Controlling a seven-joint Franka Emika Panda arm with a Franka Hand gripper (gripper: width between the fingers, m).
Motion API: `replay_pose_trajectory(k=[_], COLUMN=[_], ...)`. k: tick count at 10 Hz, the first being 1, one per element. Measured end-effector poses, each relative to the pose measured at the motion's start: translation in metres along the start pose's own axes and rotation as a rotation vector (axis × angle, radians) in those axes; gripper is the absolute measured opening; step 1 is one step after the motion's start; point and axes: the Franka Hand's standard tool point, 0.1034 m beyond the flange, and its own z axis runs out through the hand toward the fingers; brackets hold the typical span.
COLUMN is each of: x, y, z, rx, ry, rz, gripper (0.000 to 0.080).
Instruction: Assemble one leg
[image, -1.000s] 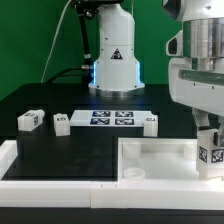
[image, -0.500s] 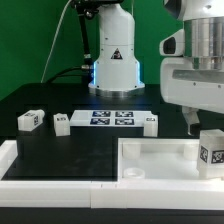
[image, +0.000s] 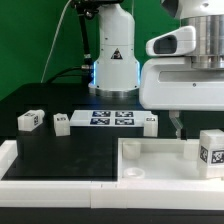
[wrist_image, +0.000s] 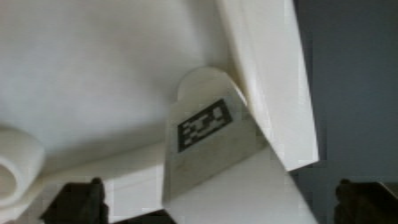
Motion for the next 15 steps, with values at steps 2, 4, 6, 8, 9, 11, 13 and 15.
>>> replay_pose_trajectory(k=[2,4,6,8,9,11,13,15], x=[-0.0009,-0.0003,-0.0001,0.0000,-0.0001,-0.0003,-0.0016,-0.0028], y=[-0.0007,0.0005,0.0010,0.0011,0.0009,0.0002,-0.0014,-0.0027], z=[0.0006,0.0006,0.0006,0.0006,0.0006,0.0006,0.0010,0.0019], rx=[-0.008,-0.025,-0.025,-0.025,-0.024,-0.022,-0.022,-0.015], ry=[-0.001,0.001,0.001,0.001,0.002,0.002,0.003,0.024], rz=[-0.187,-0.376,-0.371,-0.371,-0.341,-0.294,-0.014,0.325], gripper=[0.0649,0.0649,0.0623,0.0447,0.0292,0.0294,0.0294,0.0293])
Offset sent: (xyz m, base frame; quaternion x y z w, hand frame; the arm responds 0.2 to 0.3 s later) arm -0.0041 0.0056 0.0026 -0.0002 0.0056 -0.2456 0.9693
